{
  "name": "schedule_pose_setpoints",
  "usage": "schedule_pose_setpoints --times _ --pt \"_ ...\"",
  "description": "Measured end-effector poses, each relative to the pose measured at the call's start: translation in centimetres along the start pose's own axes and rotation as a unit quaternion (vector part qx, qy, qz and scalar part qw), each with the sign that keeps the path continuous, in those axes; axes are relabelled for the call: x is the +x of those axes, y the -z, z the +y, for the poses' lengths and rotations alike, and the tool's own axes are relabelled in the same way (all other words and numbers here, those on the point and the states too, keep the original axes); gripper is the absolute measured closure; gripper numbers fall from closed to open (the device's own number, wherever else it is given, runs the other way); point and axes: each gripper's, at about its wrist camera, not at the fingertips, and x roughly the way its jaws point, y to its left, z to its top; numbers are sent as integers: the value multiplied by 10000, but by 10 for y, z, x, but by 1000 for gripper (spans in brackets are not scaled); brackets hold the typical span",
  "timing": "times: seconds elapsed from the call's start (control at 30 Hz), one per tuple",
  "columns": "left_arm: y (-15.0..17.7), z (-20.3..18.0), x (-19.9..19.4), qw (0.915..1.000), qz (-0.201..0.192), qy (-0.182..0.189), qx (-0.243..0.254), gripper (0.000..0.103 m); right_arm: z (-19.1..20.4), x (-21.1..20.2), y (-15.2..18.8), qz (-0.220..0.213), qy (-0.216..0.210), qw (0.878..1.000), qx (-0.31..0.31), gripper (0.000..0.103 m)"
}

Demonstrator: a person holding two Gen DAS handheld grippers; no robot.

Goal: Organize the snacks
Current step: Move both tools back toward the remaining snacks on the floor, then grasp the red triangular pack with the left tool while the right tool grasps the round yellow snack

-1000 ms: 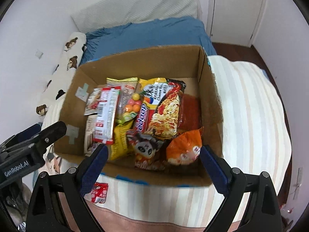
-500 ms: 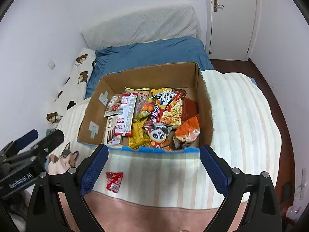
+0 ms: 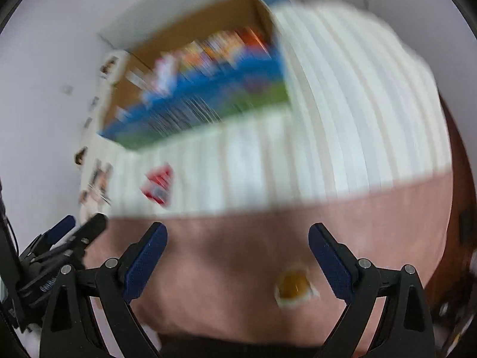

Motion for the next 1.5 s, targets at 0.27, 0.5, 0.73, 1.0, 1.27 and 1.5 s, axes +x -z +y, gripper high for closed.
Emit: schedule_pose_setpoints --times 0.27,0.5,0.73,1.0,1.27,1.5 --pt "38 6 55 9965 786 38 -277 4 -85 84 59 1099 -356 9810 1560 17" --pt "47 6 75 9942 1024 26 -343 5 -76 110 73 1047 -4 9876 1170 46" --pt "14 14 82 9934 941 158 -641 5 -26 115 65 886 -3 9953 379 52" --pt "-47 22 124 9828 1370 780 -964 5 16 123 6 668 -55 9977 49 57" --pt "-59 11 160 9795 1683 852 -712 40 21 119 -34 949 -215 9952 76 28" --pt "-25 26 147 9814 1536 805 -822 63 -12 111 -7 1323 -718 9846 887 24"
